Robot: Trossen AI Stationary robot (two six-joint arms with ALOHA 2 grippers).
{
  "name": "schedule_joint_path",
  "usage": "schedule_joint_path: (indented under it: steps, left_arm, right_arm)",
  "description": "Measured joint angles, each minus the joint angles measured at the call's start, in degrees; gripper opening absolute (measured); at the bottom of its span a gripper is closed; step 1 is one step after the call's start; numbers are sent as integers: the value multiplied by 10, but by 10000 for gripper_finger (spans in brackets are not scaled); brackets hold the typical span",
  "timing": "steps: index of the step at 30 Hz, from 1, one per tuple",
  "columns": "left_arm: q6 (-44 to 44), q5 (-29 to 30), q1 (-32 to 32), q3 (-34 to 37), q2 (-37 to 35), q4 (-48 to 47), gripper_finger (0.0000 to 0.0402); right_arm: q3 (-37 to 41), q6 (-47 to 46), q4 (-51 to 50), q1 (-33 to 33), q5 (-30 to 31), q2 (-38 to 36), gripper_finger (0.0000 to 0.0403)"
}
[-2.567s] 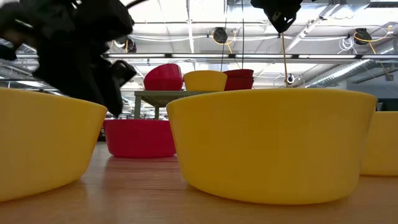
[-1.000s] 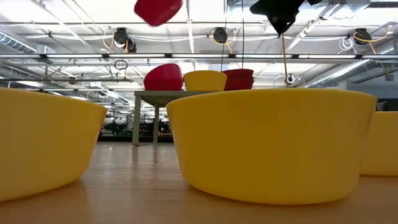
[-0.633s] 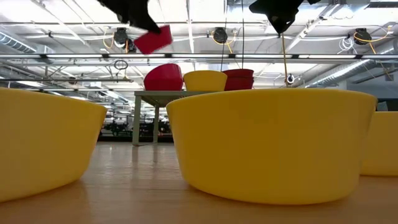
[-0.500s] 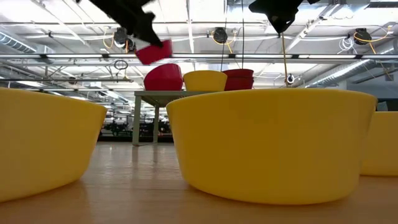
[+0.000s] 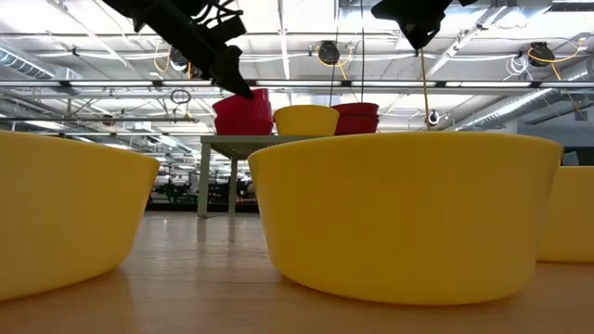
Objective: Pick & Place Mini bowls
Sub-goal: Stack the red bowl on top of the red bowls on the shelf
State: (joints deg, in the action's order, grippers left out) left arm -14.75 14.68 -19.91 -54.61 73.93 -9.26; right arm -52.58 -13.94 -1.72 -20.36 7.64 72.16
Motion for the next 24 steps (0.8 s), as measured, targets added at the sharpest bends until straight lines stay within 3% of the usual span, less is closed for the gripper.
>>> schedule_joint_path:
  steps: [10,19,24]
  left_arm:
    - [0,4,-4,0,-5,-25,35]
    - [35,5,-4,0,-4,-34,8]
    - [32,6,-3,0,-4,-10,52]
  right_arm:
    - [0,1,-3,0,0,0,137]
    - [0,1,-3,0,0,0,137]
    - [0,-3,-3,0,0,0,137]
